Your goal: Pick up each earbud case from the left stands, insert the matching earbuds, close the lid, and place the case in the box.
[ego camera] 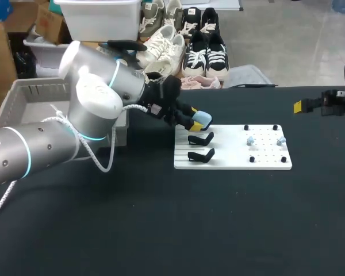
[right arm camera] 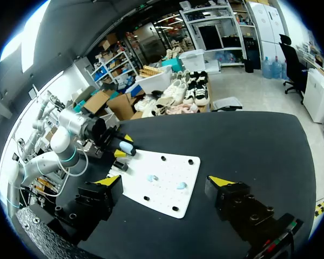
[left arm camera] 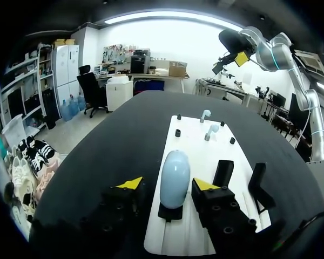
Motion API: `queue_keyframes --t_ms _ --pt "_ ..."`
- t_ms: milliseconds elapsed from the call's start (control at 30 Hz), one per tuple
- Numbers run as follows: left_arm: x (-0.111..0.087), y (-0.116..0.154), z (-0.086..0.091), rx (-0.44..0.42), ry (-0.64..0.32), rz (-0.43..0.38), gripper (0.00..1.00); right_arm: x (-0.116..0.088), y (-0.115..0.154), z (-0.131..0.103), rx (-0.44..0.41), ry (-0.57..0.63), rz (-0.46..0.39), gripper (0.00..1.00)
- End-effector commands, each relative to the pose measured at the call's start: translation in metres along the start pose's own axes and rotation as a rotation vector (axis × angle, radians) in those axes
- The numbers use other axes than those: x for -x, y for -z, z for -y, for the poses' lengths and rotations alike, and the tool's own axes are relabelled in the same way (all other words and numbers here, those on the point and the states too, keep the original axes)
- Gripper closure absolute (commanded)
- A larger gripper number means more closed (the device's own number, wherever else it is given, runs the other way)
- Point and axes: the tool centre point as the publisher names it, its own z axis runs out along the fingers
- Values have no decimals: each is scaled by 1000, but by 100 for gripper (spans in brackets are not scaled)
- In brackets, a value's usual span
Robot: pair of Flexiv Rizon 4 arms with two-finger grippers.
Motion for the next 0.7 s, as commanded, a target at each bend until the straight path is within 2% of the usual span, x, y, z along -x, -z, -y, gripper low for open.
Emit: queue_keyframes --t_ms 33,200,700 --pt "1 -1 -4 -8 -2 -6 45 0 0 1 4 1 -1 0" --pt "0 -1 -4 -12 -2 -7 50 0 0 1 4 1 -1 0" --pt "-2 -4 -3 -25 -1 -9 52 0 0 1 4 1 -1 0"
